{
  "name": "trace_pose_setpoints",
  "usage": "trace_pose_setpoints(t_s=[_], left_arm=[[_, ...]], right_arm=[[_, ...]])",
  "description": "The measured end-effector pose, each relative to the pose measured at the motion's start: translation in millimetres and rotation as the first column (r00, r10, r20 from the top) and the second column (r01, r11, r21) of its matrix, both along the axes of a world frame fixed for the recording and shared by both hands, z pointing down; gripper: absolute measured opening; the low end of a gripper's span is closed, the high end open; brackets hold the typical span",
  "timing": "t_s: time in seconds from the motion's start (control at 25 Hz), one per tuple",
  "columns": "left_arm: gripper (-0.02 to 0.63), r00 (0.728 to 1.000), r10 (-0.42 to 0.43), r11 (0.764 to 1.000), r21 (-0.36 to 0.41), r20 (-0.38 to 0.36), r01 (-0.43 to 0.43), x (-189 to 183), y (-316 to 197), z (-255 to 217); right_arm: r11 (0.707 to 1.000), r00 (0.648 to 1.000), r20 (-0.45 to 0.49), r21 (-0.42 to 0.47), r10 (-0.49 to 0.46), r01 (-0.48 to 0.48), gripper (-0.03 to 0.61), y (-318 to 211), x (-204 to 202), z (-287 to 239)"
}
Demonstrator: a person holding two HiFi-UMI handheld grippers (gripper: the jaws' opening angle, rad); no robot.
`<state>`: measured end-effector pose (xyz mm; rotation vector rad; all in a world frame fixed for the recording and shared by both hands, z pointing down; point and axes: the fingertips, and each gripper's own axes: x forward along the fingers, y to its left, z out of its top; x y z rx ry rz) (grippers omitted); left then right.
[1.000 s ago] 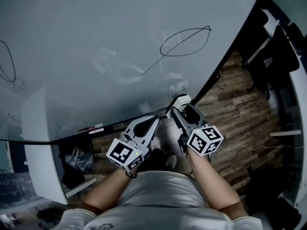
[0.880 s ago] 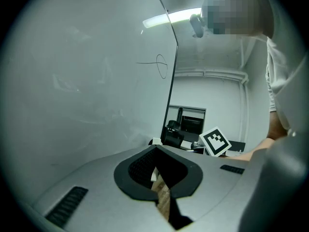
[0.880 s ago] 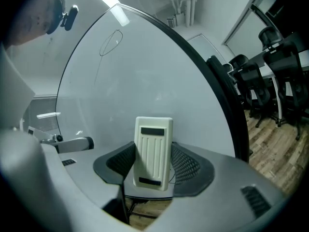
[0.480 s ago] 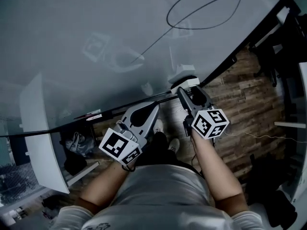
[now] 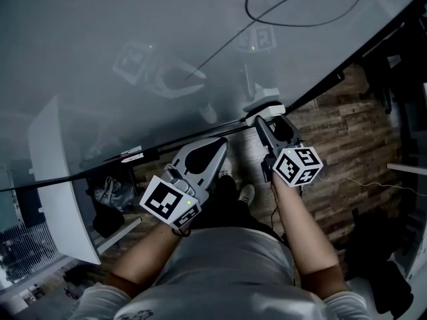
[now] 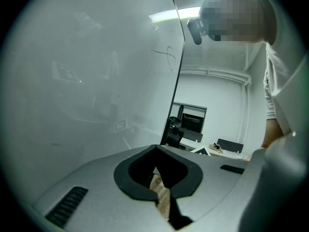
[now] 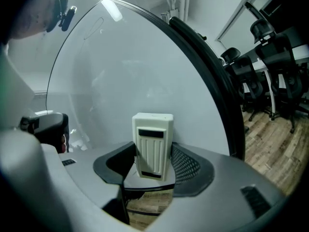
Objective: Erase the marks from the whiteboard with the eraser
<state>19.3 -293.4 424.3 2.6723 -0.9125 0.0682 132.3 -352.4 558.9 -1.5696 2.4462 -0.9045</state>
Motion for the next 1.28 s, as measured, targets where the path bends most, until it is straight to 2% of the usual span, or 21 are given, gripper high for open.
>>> trace_pose_setpoints(t_s=[0.36,0.6,0.76,1.12,1.28], left_arm=[[0.006,1.0,-0.003,1.0,-0.011,0.022,0.003,-7,-4,15],[0.006,1.0,-0.015,0.999,-0.035,0.014,0.015,-11,1,22],[0.006,1.0,-0.027,0.999,-0.035,0.014,0.028,-10,5,22],[0.006,0.998,-0.064,0.998,-0.004,0.0,0.064,-11,22,8],[0.006,0.996,-0.091,0.996,0.009,-0.001,0.091,-28,28,4]], right_arm=[[0.995,0.998,-0.057,-0.099,0.021,-0.026,0.241,-9,15,71],[0.987,0.998,-0.024,-0.152,0.052,-0.055,0.241,-10,19,88],[0.983,0.997,0.031,-0.172,0.066,-0.06,0.241,-7,13,80],[0.993,0.989,0.146,-0.114,0.019,-0.003,0.241,4,-33,20],[0.997,0.986,0.168,-0.079,-0.012,0.025,0.241,6,-64,-1]])
